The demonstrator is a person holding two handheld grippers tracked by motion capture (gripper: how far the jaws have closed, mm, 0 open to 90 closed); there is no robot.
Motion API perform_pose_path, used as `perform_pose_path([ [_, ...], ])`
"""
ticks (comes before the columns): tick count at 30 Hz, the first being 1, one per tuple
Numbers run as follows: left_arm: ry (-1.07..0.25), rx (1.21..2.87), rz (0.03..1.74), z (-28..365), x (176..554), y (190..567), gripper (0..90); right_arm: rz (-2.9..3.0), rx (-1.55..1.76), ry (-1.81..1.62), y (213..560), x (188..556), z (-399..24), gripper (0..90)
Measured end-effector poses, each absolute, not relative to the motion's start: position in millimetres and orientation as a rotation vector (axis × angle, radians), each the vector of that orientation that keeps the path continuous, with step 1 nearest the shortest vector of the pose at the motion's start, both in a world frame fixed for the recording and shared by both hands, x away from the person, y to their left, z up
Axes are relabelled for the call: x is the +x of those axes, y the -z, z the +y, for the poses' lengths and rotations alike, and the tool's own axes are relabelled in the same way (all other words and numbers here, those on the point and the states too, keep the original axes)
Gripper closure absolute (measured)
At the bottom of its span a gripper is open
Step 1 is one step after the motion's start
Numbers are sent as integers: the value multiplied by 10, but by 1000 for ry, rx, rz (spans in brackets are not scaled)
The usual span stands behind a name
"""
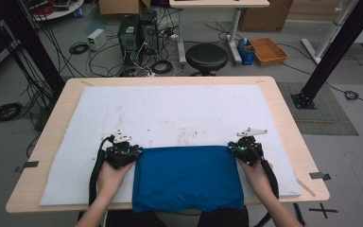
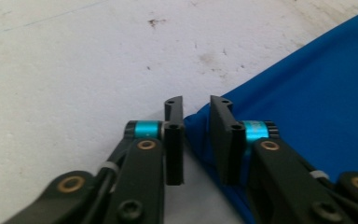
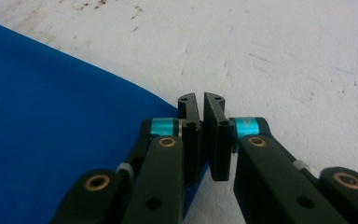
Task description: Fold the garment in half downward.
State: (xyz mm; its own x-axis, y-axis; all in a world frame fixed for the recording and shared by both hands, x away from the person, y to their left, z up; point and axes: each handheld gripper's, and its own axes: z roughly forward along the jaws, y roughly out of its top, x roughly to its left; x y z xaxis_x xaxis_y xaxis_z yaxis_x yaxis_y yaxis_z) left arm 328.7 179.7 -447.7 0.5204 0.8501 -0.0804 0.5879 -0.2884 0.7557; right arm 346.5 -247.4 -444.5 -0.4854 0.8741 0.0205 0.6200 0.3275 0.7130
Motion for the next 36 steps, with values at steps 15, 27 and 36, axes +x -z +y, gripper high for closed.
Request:
perform_pose_path([
  [15, -462, 1971, 1179, 1877, 3511, 4361, 858, 2182, 1312, -980, 4330, 3590, -2361, 875],
  [27, -476, 1949, 1210, 1957, 3863, 4410, 857, 2188, 1290, -983, 4315, 4007, -2328, 875],
  [36, -514, 1946, 1215, 1949, 3896, 4421, 806, 2184, 1274, -994, 4352, 4056, -2337, 800],
])
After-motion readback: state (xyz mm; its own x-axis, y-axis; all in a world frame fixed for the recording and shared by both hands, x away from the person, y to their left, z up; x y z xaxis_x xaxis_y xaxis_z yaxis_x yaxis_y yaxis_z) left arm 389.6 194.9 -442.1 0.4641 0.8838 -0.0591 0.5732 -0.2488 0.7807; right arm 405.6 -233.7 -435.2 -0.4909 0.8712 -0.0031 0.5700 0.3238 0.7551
